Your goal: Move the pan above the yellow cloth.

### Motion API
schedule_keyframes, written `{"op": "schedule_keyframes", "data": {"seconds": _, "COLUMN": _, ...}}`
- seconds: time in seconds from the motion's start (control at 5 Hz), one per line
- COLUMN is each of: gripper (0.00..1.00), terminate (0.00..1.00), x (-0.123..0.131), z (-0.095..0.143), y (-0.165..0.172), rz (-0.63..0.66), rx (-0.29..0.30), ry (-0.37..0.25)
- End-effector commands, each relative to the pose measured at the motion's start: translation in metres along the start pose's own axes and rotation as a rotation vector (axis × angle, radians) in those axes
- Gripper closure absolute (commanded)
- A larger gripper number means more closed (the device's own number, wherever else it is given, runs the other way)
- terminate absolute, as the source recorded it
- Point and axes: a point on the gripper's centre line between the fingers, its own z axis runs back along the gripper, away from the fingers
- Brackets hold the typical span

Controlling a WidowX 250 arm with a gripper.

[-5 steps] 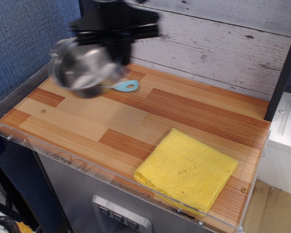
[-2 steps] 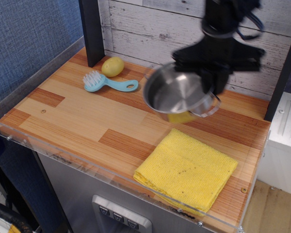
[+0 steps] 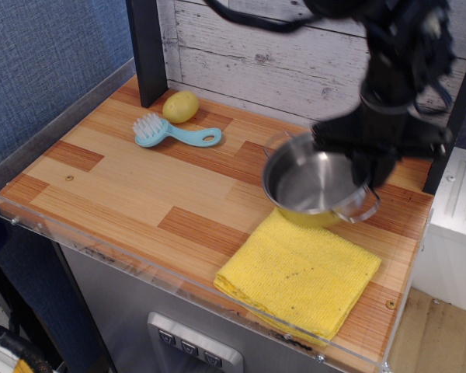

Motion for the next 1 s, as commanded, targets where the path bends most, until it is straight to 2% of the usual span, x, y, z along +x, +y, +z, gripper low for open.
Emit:
{"op": "schedule_keyframes", "data": {"seconds": 0.0, "gripper": 1.00, "terminate": 0.00, "x": -0.005, "z": -0.012, "y": -0.006, "rz": -0.014, "rx": -0.012, "ry": -0.028}}
{"op": "schedule_keyframes", "data": {"seconds": 0.4, "gripper": 1.00, "terminate": 0.00, "x": -0.010, "z": -0.029, "y": 0.010, "rz": -0.010, "rx": 0.033, "ry": -0.034}}
{"op": "schedule_keyframes", "data": {"seconds": 0.6, "gripper": 0.00, "terminate": 0.00, "x": -0.011, "z": -0.030, "y": 0.020, "rz": 0.014, "rx": 0.062, "ry": -0.014}}
{"op": "schedule_keyframes", "data": {"seconds": 0.8, "gripper": 0.00, "terminate": 0.00, "x": -0.006, "z": -0.025, "y": 0.024, "rz": 0.026, "rx": 0.061, "ry": -0.044}}
